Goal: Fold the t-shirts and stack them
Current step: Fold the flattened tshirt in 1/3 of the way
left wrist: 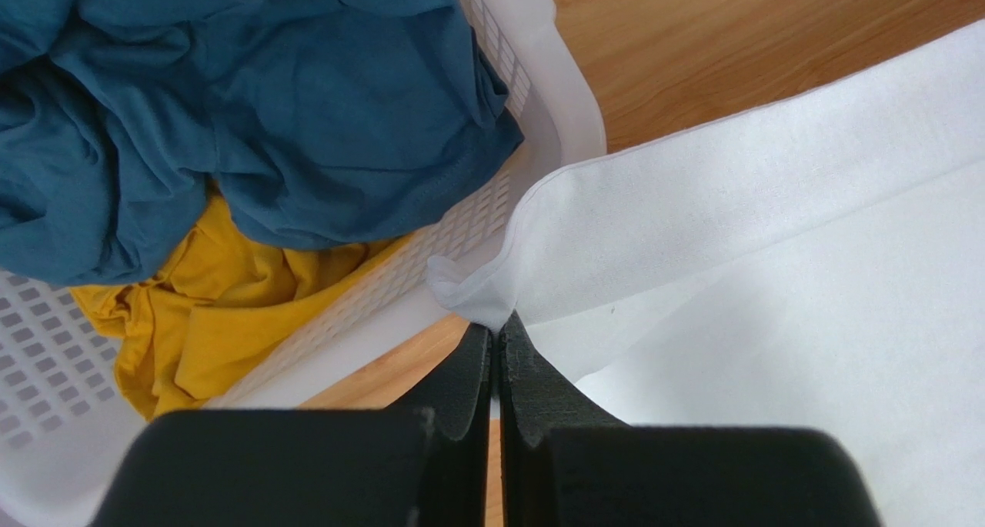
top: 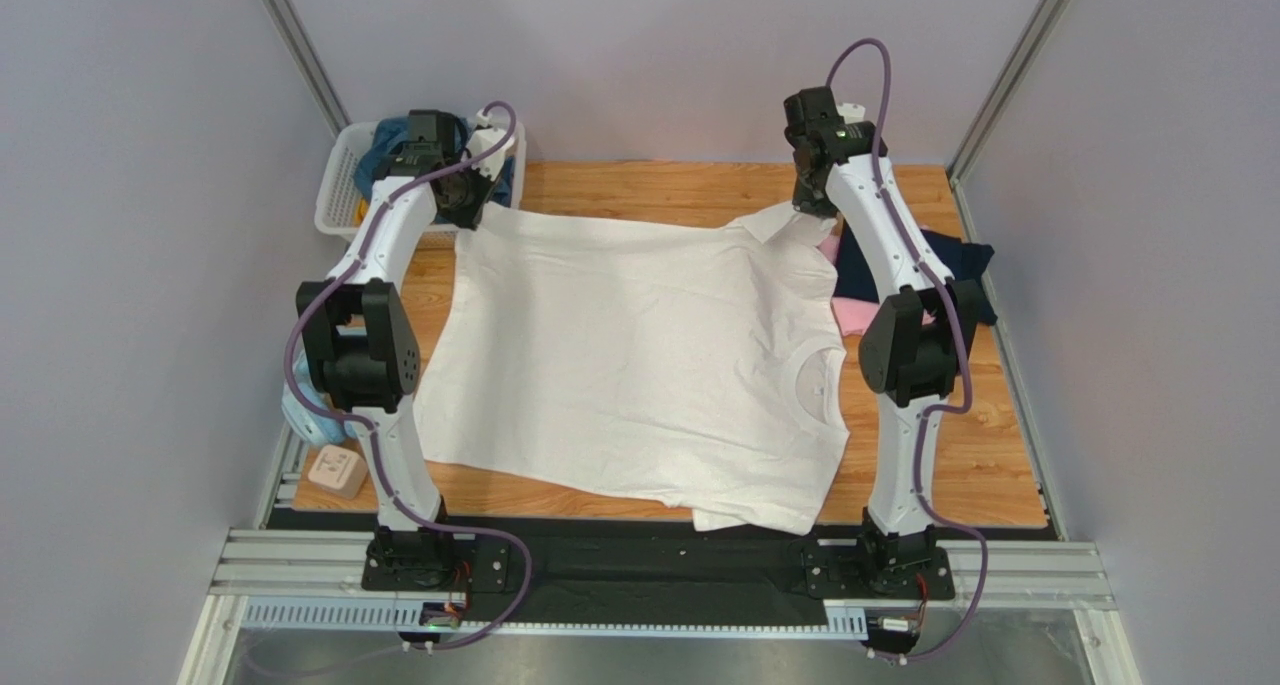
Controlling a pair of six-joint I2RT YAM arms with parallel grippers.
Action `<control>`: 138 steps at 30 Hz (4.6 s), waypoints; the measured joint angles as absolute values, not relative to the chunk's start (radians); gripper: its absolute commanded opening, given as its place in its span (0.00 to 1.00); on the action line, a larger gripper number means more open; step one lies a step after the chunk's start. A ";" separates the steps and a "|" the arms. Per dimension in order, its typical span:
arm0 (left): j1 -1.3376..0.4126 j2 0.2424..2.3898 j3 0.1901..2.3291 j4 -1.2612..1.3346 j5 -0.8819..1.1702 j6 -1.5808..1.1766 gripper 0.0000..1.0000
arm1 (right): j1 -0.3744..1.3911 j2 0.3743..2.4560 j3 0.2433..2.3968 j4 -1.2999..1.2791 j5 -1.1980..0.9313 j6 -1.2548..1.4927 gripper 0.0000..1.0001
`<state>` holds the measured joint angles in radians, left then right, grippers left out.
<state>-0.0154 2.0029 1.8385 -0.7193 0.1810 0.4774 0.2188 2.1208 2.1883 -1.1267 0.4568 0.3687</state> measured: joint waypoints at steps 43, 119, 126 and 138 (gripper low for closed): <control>-0.015 1.639 1.262 -0.643 0.174 0.651 0.00 | 0.381 1.620 1.431 -1.204 0.502 0.472 0.00; 0.066 1.361 1.025 -0.582 0.168 0.746 1.00 | 0.329 2.112 1.595 -1.056 0.262 0.452 0.27; 0.065 1.517 1.113 -0.588 0.221 0.693 0.83 | 0.326 2.114 1.596 -1.052 0.247 0.447 0.24; 0.063 1.649 1.094 -0.632 0.231 0.669 0.24 | 0.326 2.111 1.590 -1.045 0.247 0.443 0.23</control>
